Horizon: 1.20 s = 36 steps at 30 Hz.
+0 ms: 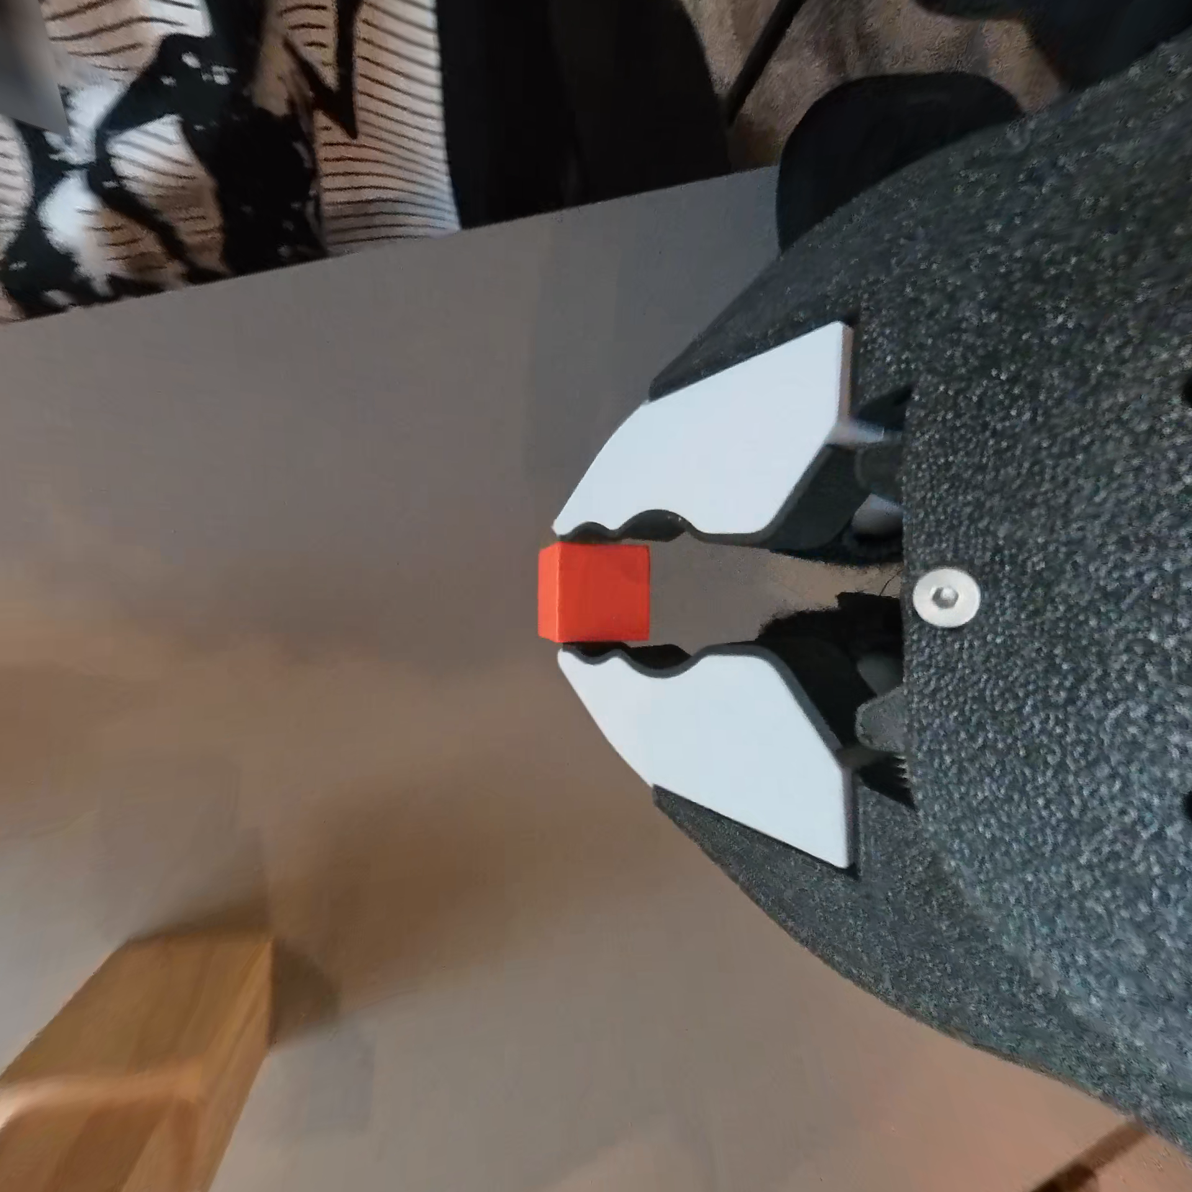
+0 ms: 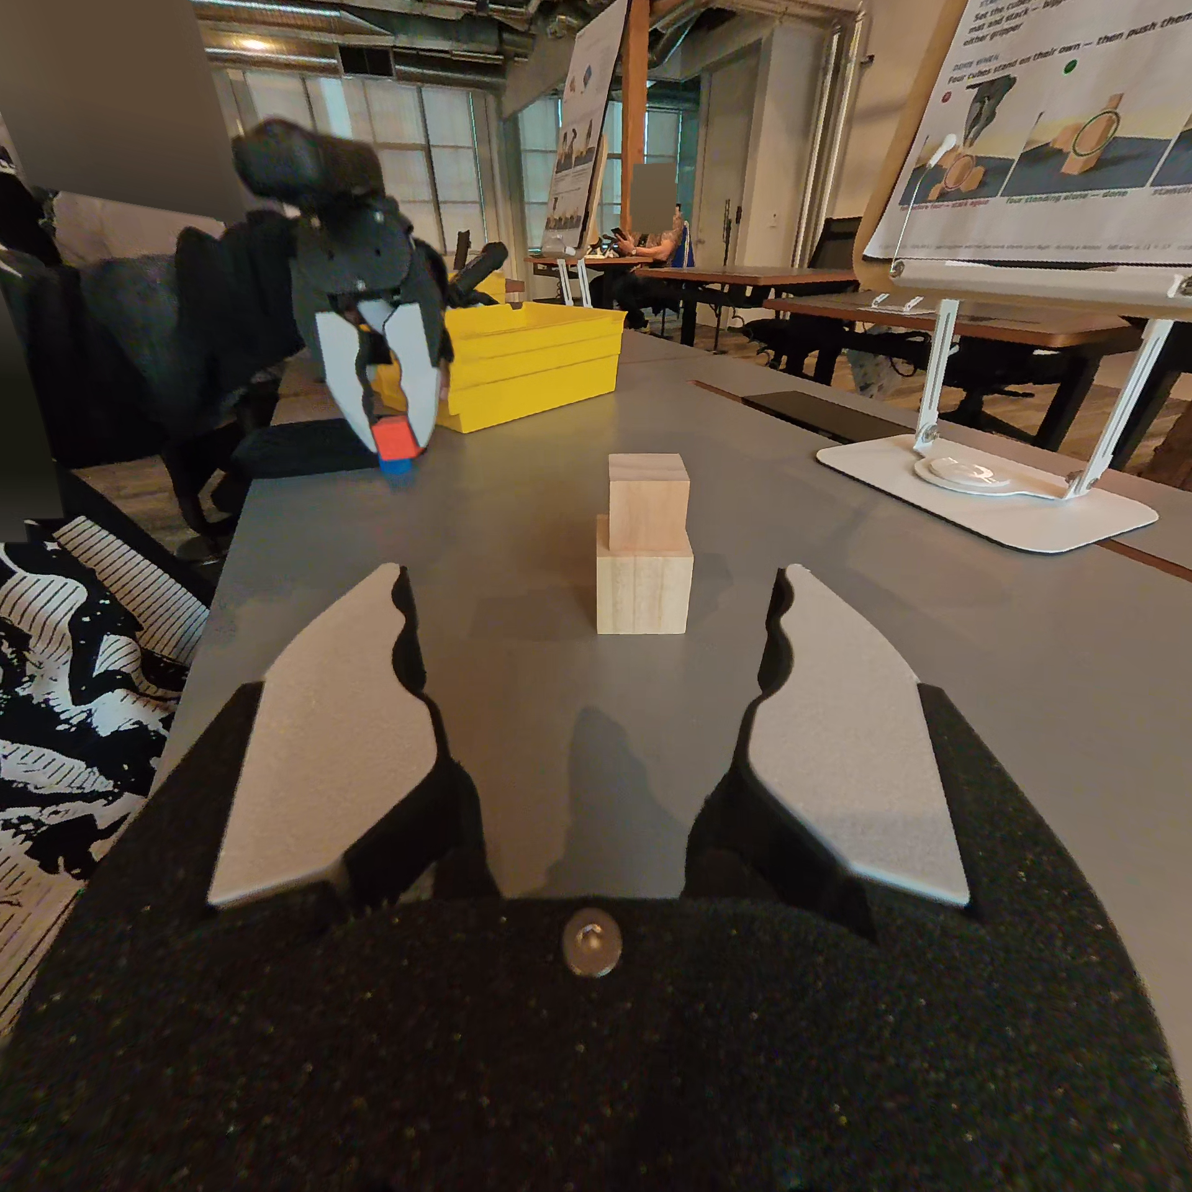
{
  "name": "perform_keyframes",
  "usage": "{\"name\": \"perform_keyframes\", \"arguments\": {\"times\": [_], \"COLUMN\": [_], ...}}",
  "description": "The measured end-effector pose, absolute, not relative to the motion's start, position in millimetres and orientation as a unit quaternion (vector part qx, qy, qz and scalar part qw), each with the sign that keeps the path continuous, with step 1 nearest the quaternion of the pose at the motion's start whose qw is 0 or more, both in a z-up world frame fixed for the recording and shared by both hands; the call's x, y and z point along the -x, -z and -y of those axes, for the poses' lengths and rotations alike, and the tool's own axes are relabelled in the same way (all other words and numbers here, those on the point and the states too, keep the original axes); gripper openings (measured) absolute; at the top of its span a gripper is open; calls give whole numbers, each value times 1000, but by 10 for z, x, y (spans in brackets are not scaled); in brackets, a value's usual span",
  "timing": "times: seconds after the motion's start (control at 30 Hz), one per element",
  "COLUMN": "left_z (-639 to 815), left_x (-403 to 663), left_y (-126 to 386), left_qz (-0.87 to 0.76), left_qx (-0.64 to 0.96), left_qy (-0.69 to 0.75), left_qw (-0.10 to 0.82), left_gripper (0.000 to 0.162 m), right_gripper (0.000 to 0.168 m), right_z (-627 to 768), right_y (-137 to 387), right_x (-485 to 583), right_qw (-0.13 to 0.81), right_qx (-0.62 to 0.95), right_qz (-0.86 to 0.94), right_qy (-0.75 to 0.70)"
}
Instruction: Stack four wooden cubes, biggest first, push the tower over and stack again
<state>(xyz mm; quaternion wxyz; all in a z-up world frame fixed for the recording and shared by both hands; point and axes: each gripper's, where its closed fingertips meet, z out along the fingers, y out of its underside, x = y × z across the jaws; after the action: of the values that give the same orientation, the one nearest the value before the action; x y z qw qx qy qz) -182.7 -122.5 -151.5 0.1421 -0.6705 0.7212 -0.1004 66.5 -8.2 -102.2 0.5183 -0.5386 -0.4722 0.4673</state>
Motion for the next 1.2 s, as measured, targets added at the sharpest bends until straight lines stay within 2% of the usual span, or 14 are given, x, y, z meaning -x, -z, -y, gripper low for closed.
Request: {"name": "perform_keyframes", "arguments": {"times": [0.23, 0.73, 1.2], "left_z": [919, 99, -352], "left_x": [1361, 525, 453], "left_y": [1012, 675, 1126], "left_qz": [-711, -726, -744], "left_qx": [661, 645, 654], "left_qy": [138, 116, 62], "left_qw": [195, 209, 118], "left_gripper": [28, 28, 27], "right_gripper": [102, 101, 101], "right_z": [86, 79, 98], "right_y": [1019, 1021, 1015], "right_x": [-669, -672, -670], "right_qw": [520, 515, 516], "right_qx": [537, 539, 535], "right_qz": [472, 470, 474], "right_qy": [-466, -473, -473]}}
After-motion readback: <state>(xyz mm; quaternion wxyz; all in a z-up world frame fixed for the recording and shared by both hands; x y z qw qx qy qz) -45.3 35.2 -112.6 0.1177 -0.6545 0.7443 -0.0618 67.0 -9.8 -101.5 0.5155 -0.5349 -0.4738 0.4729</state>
